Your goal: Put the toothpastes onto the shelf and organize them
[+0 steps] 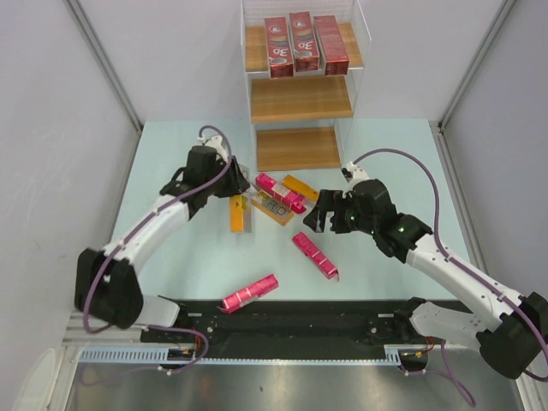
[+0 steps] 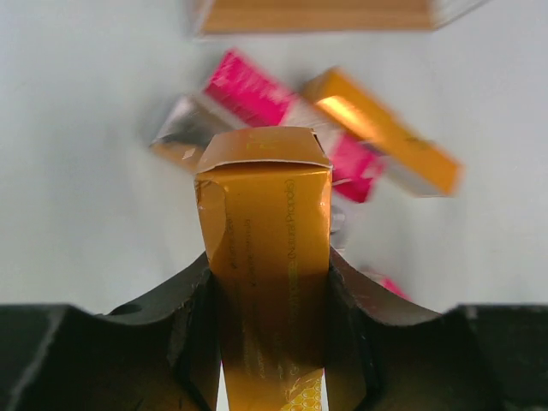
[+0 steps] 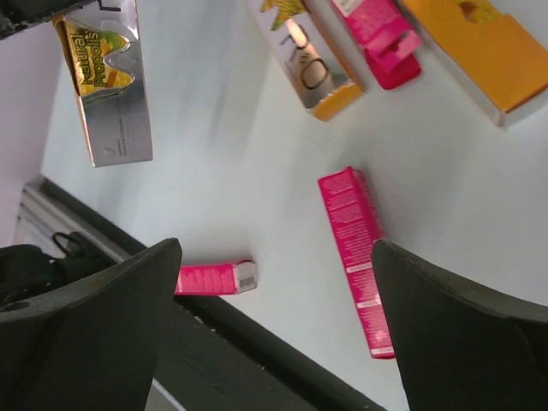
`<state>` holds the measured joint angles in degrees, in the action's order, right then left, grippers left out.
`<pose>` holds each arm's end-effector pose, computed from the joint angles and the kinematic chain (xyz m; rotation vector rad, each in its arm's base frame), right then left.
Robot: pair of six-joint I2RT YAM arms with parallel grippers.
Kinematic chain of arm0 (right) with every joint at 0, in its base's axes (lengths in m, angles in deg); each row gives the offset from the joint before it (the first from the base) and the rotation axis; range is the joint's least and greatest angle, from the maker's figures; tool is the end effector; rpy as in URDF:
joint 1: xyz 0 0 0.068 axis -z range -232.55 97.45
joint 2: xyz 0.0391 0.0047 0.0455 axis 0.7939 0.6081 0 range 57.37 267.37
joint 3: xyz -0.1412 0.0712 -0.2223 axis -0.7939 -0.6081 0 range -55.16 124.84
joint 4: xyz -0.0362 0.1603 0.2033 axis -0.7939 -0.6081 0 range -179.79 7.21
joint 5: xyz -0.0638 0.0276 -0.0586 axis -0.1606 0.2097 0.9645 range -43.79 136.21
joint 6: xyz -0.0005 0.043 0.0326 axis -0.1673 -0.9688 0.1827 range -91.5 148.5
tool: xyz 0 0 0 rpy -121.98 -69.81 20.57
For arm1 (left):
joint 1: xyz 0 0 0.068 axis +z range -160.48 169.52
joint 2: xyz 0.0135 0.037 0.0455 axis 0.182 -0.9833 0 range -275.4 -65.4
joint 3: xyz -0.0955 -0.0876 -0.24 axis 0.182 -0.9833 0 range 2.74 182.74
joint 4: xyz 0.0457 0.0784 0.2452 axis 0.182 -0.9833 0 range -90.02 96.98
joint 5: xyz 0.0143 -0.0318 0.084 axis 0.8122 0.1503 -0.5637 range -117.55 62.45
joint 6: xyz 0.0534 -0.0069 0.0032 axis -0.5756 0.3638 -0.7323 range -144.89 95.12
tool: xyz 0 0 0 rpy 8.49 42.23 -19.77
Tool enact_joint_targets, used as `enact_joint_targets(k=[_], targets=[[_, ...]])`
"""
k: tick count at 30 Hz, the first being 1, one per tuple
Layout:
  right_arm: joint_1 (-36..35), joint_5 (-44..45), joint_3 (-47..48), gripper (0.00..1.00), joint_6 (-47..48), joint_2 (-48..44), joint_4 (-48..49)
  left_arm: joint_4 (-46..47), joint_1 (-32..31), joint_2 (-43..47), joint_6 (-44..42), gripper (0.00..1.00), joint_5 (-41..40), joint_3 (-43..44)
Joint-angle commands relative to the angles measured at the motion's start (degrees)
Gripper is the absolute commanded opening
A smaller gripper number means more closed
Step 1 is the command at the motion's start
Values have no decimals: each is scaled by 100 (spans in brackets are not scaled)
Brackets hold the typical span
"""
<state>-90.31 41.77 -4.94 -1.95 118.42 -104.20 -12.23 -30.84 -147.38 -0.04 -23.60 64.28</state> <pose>0.1855 0.1472 0.2989 -0.1900 2.2262 0.7627 0.2973 -0.1129 0.2756 -0.0531 2.3086 -0.4906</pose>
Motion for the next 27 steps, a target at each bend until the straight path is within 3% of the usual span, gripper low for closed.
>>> enact_joint_targets(k=[1, 3, 9, 13, 16, 25, 27], targets=[[-39, -635, 50, 100, -188, -199, 576, 1887, 294, 1103, 863, 34, 1791, -738], [-47, -1030, -20, 100, -354, -234, 918, 2742, 523, 1524, 1539, 33, 2588, -1246], [-47, -2348, -723, 100, -1084, -296, 2850, 5169, 857, 2001, 3051, 33, 3524, -2003], [-100, -3052, -1171, 100, -1856, -60, 4552, 7783, 1086, 1695, 4501, 33, 3999, -2444], [-267, -3124, -1383, 100, -2069, 142, 5285, 8955, 1104, 1405, 5196, 31, 4070, -2585], [-583, -3124, -1357, 97, -2649, 1136, 7060, 9268, 1104, 1254, 5339, 24, 4053, -2814], [-592, -3071, -1269, 96, -2632, 1382, 7089, 9119, 1104, 1315, 5277, 24, 4053, -2831]])
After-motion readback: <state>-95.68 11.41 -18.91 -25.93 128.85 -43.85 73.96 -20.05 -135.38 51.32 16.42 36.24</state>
